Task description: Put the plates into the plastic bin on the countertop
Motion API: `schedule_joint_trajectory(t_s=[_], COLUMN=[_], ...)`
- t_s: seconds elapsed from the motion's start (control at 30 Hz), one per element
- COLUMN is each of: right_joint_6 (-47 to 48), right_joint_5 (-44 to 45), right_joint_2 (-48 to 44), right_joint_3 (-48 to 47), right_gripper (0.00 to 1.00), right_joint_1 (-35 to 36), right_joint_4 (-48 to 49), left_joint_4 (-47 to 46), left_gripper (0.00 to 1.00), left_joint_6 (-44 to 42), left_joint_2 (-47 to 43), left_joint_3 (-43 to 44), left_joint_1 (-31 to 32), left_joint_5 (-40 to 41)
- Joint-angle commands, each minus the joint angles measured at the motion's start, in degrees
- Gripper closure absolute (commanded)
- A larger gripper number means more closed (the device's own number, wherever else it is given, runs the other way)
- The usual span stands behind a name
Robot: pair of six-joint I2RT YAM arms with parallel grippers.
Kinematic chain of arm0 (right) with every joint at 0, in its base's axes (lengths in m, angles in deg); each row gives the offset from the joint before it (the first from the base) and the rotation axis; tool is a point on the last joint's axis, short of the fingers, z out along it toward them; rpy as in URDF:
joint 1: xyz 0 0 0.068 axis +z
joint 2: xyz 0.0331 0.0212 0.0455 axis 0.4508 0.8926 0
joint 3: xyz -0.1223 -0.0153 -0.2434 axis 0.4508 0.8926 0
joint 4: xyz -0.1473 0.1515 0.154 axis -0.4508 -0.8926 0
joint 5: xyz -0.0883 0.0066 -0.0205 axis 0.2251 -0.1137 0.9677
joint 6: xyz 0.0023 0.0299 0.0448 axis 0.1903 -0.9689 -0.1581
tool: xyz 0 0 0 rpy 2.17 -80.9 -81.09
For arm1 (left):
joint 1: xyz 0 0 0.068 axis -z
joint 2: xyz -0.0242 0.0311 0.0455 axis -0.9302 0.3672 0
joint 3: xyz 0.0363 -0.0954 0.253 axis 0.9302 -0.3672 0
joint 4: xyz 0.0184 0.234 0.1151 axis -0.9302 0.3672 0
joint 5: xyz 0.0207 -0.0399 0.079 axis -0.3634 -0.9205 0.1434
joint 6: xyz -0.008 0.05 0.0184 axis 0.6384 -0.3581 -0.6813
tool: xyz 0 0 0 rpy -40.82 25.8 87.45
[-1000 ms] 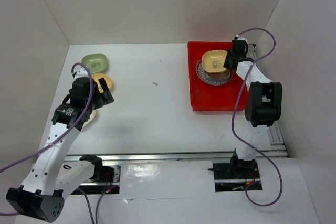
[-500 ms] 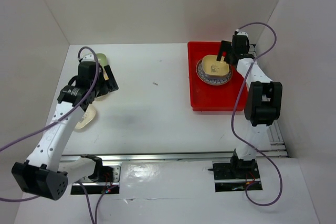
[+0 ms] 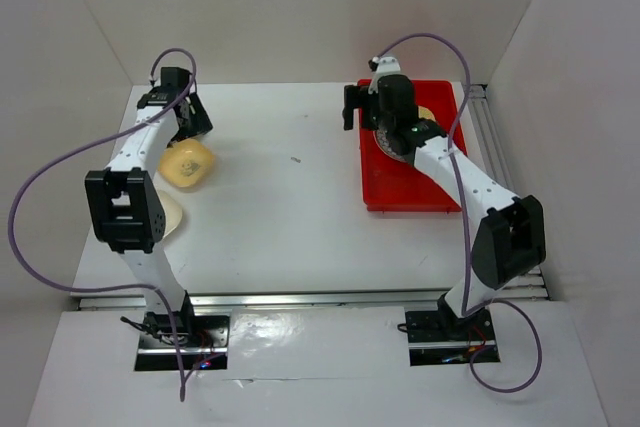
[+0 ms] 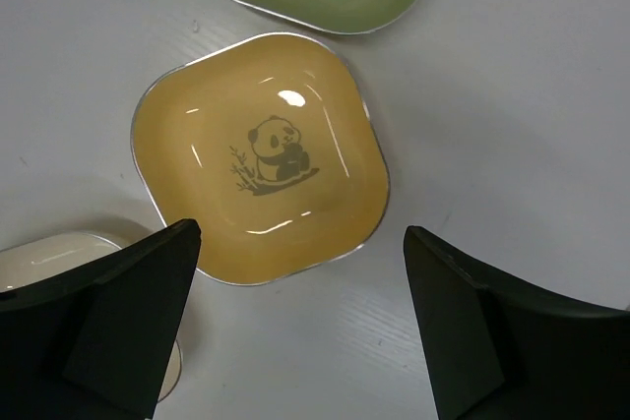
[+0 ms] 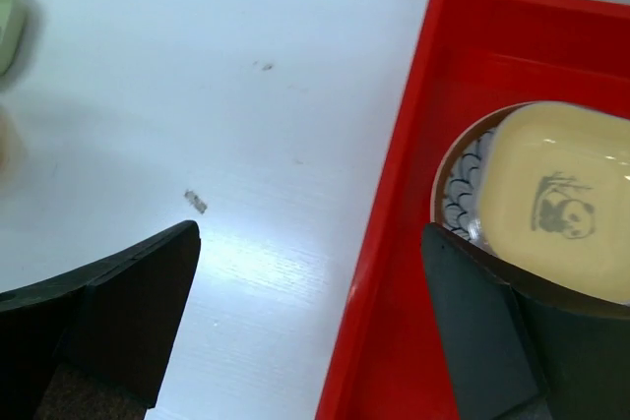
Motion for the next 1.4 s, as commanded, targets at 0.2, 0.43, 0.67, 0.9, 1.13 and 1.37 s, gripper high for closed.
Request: schedule_joint_trajectory(t_s=[0.2, 0.43, 0.67, 0.9, 1.13, 1.37], right_joint_6=[1.68, 2.73, 2.74, 3.88, 3.89, 3.36], right_joint_5=[-1.66, 1.93, 3.17, 5.62, 6.77, 4.68], right_joint_2=[1.86, 5.02, 6.43, 4.14, 3.44, 7.56], right_joint_3=[2.38, 0.72, -0.78, -0.25, -0.78, -5.43], right_gripper=[0.00, 0.00, 0.00, 0.00, 0.00, 0.00], right_joint_1=[6.80, 11.73, 13.49, 14.55, 15.08, 16.39], right_joint_4=[4.97, 5.59, 5.06, 5.06, 5.59, 4.36], left_joint_4=[2.81, 1.31, -3.43, -6.95, -7.48, -1.52], left_gripper=[0.08, 0.15, 0.23, 0.35, 0.93, 1.00], left_joint_6=[3.66, 2.95, 3.66, 3.66, 0.94, -4.51], left_joint_2=[3.93, 10.88, 12.19, 15.17, 15.36, 11.49], left_joint_3=[4.64, 5.18, -1.51, -3.27, -5.29, -5.03], left_joint_1=[-11.92, -15.27, -15.27, -15.27, -11.59, -1.39], left_joint_5=[-1.48, -6.06, -6.06, -7.91, -5.89, -9.75])
